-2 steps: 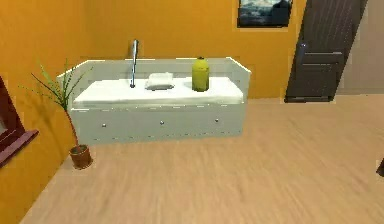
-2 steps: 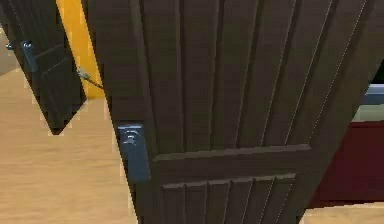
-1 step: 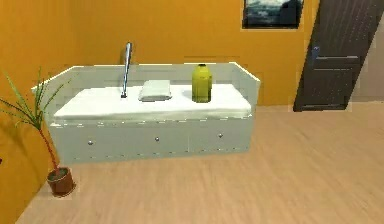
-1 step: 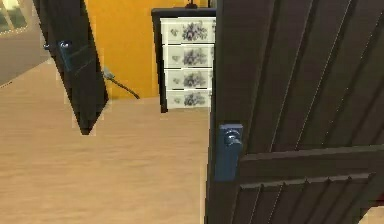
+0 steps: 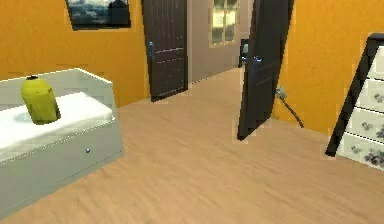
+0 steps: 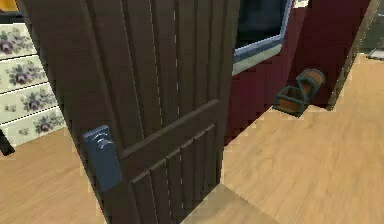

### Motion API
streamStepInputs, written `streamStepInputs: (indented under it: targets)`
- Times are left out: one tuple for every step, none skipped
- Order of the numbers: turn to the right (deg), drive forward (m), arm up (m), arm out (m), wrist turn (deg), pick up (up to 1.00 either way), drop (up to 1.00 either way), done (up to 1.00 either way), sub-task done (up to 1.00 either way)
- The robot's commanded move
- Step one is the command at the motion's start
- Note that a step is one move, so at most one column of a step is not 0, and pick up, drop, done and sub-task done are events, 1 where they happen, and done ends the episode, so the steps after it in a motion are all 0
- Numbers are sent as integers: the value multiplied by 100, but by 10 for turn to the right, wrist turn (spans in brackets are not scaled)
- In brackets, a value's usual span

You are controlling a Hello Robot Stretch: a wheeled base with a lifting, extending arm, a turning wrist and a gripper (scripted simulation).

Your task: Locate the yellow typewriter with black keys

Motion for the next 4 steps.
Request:
streamStepInputs:
  targets:
    - [0,35,0,0,0,0,0,0,0]
    - [30,0,0,0,0,0,0,0,0]
    - [-450,0,0,0,0,0,0,0,0]
    - [-30,0,0,0,0,0,0,0,0]
